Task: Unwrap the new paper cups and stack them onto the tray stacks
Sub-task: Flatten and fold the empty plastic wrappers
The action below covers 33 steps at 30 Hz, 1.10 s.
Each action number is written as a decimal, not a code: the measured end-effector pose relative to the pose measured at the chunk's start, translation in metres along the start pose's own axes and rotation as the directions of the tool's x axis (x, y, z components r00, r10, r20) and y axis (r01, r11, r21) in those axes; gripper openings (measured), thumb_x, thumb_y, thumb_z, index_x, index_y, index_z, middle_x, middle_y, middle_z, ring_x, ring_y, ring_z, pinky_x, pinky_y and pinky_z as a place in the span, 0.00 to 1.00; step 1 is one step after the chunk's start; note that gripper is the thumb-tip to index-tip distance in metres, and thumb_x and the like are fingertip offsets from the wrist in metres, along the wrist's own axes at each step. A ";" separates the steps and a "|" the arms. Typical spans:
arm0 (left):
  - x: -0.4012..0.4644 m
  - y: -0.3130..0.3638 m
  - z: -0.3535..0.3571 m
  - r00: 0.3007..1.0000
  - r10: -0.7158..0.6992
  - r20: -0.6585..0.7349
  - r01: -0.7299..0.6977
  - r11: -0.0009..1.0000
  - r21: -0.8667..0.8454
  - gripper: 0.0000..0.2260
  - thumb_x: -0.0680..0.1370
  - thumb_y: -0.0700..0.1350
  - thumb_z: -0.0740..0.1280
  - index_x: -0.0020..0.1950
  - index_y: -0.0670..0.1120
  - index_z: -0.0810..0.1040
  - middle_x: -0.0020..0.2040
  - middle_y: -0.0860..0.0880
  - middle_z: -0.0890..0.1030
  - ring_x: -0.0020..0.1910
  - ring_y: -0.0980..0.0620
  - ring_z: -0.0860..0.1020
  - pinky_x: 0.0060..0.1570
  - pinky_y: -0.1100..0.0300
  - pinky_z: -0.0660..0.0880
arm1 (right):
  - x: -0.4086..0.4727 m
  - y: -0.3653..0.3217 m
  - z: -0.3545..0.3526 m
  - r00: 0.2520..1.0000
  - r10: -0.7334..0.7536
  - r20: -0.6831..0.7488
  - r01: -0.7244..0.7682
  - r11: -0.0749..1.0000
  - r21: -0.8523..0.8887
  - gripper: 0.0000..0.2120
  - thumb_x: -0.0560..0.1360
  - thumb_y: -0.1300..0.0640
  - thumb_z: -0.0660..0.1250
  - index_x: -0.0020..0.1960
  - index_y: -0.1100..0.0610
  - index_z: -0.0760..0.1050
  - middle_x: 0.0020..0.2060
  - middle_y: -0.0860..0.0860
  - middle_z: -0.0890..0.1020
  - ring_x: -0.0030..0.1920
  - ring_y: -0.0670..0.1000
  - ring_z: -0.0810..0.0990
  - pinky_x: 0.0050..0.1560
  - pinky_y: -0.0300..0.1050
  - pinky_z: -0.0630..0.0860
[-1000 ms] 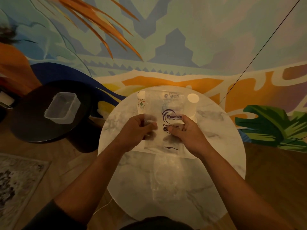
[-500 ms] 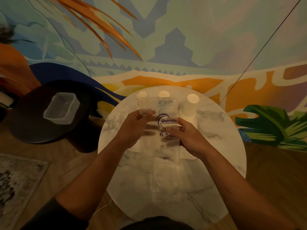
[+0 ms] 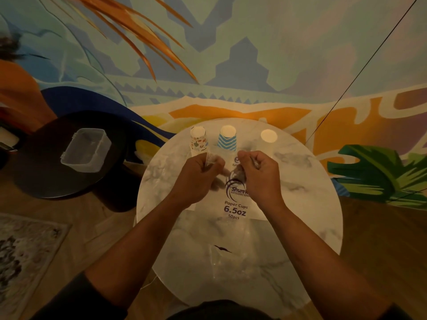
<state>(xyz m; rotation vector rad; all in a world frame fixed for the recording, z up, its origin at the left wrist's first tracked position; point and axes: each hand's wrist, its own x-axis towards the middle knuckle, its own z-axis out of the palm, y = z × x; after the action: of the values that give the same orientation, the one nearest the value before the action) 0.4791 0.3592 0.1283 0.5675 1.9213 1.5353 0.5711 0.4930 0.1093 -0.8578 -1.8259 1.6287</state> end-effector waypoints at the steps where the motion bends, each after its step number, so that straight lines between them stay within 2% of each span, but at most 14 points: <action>1: -0.001 -0.001 0.001 1.000 -0.002 0.007 0.002 1.000 0.005 0.05 0.82 0.44 0.66 0.53 0.43 0.79 0.42 0.48 0.87 0.34 0.50 0.84 0.34 0.59 0.81 | -0.001 0.000 0.001 1.000 0.009 -0.024 -0.009 1.000 0.014 0.08 0.79 0.53 0.70 0.43 0.53 0.82 0.32 0.47 0.84 0.33 0.46 0.80 0.36 0.40 0.76; 7: -0.022 -0.015 0.016 0.995 -0.069 0.072 0.070 0.997 -0.012 0.05 0.80 0.40 0.70 0.52 0.38 0.81 0.41 0.46 0.87 0.35 0.50 0.84 0.34 0.59 0.79 | 0.008 -0.008 -0.008 0.982 -0.022 -0.189 0.024 1.000 0.004 0.11 0.80 0.51 0.70 0.43 0.56 0.81 0.32 0.49 0.82 0.32 0.44 0.78 0.37 0.39 0.74; 10: -0.025 -0.020 0.016 0.997 -0.058 0.053 0.058 0.998 0.005 0.05 0.80 0.39 0.69 0.53 0.38 0.81 0.41 0.45 0.86 0.34 0.49 0.84 0.33 0.59 0.79 | 0.008 -0.010 -0.015 0.982 0.007 -0.190 0.006 0.998 0.068 0.10 0.80 0.48 0.69 0.47 0.56 0.81 0.36 0.49 0.83 0.35 0.45 0.79 0.38 0.41 0.76; 12: -0.024 -0.020 0.014 1.000 -0.030 0.011 0.030 1.000 0.007 0.05 0.81 0.39 0.69 0.53 0.38 0.80 0.41 0.45 0.86 0.33 0.49 0.84 0.32 0.60 0.79 | -0.002 -0.009 -0.014 0.987 0.112 -0.114 -0.107 0.993 0.048 0.16 0.78 0.42 0.69 0.55 0.54 0.78 0.43 0.45 0.84 0.40 0.41 0.83 0.41 0.38 0.79; 14: -0.022 -0.020 0.012 0.999 0.008 -0.031 -0.008 1.000 0.011 0.04 0.81 0.39 0.68 0.52 0.39 0.80 0.41 0.45 0.86 0.33 0.48 0.84 0.31 0.60 0.79 | -0.017 -0.004 -0.008 0.977 0.212 -0.018 -0.212 0.977 -0.037 0.19 0.75 0.39 0.71 0.58 0.51 0.76 0.46 0.43 0.84 0.44 0.40 0.84 0.43 0.39 0.80; 15: -0.021 -0.020 0.012 0.998 0.026 -0.051 -0.025 0.999 0.020 0.03 0.81 0.40 0.68 0.52 0.40 0.80 0.41 0.46 0.86 0.33 0.48 0.84 0.30 0.61 0.79 | -0.025 -0.001 -0.005 0.973 0.228 0.025 -0.227 0.972 -0.058 0.19 0.74 0.40 0.73 0.58 0.51 0.76 0.46 0.44 0.85 0.43 0.42 0.84 0.42 0.42 0.81; 18: -0.019 -0.020 0.010 0.993 0.029 -0.111 -0.028 1.000 0.012 0.02 0.81 0.40 0.68 0.52 0.42 0.80 0.38 0.50 0.86 0.30 0.51 0.82 0.28 0.63 0.77 | -0.040 0.001 0.001 0.964 0.238 0.123 -0.241 0.970 0.013 0.14 0.76 0.51 0.74 0.55 0.54 0.74 0.37 0.51 0.86 0.31 0.50 0.84 0.28 0.44 0.79; 19: -0.019 -0.019 0.009 0.992 0.011 -0.127 -0.013 1.000 -0.018 0.03 0.81 0.40 0.68 0.52 0.42 0.80 0.38 0.50 0.86 0.29 0.52 0.82 0.28 0.64 0.76 | -0.041 0.002 0.000 0.954 0.253 0.158 -0.264 0.963 0.047 0.12 0.77 0.54 0.74 0.56 0.55 0.74 0.36 0.53 0.86 0.30 0.51 0.84 0.27 0.43 0.78; 21: -0.019 -0.017 0.006 0.990 -0.041 -0.137 0.030 0.996 -0.081 0.04 0.82 0.40 0.67 0.54 0.41 0.80 0.39 0.50 0.86 0.30 0.52 0.82 0.29 0.63 0.77 | -0.040 0.004 -0.005 0.921 0.284 0.266 -0.318 0.943 0.094 0.12 0.78 0.57 0.72 0.59 0.57 0.75 0.39 0.54 0.87 0.34 0.55 0.86 0.32 0.47 0.82; 24: -0.020 -0.015 -0.005 0.993 -0.105 -0.059 0.099 0.989 -0.107 0.05 0.82 0.41 0.66 0.56 0.45 0.80 0.44 0.48 0.87 0.33 0.51 0.83 0.33 0.61 0.79 | -0.037 0.012 -0.015 0.878 0.270 0.396 -0.357 0.919 0.164 0.12 0.78 0.60 0.70 0.61 0.58 0.79 0.47 0.59 0.87 0.44 0.59 0.86 0.45 0.52 0.84; 27: -0.019 -0.012 -0.022 0.975 -0.174 0.135 0.200 0.956 -0.215 0.09 0.83 0.39 0.63 0.60 0.46 0.79 0.50 0.44 0.87 0.36 0.50 0.83 0.38 0.59 0.81 | -0.035 0.012 -0.026 0.857 0.281 0.432 -0.422 0.863 0.276 0.08 0.80 0.65 0.66 0.56 0.59 0.81 0.44 0.57 0.86 0.43 0.54 0.85 0.40 0.46 0.83; 29: -0.019 -0.008 -0.032 0.946 -0.196 0.259 0.270 0.916 -0.297 0.12 0.81 0.37 0.63 0.62 0.46 0.79 0.54 0.41 0.86 0.37 0.49 0.84 0.40 0.57 0.81 | -0.034 0.011 -0.034 0.821 0.289 0.493 -0.487 0.805 0.339 0.10 0.80 0.66 0.63 0.59 0.61 0.80 0.45 0.56 0.86 0.42 0.52 0.86 0.35 0.45 0.82; 31: -0.018 -0.004 -0.041 0.925 -0.183 0.334 0.305 0.881 -0.362 0.14 0.77 0.37 0.65 0.62 0.46 0.81 0.55 0.40 0.85 0.38 0.48 0.85 0.39 0.56 0.83 | -0.033 0.012 -0.039 0.783 0.278 0.556 -0.549 0.728 0.410 0.14 0.79 0.67 0.62 0.62 0.63 0.79 0.47 0.57 0.86 0.44 0.53 0.86 0.39 0.48 0.84; 33: -0.016 -0.002 -0.047 0.918 -0.168 0.359 0.306 0.876 -0.374 0.14 0.75 0.36 0.65 0.55 0.47 0.86 0.54 0.41 0.86 0.40 0.46 0.86 0.37 0.56 0.84 | -0.030 0.012 -0.041 0.754 0.278 0.595 -0.588 0.690 0.422 0.14 0.76 0.68 0.63 0.59 0.64 0.81 0.48 0.61 0.86 0.43 0.57 0.87 0.41 0.51 0.84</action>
<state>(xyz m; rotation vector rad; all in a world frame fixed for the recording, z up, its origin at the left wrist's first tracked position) 0.4587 0.3149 0.1362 0.3385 1.3051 1.5278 0.6230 0.4972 0.1033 -0.6578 -1.2513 2.7616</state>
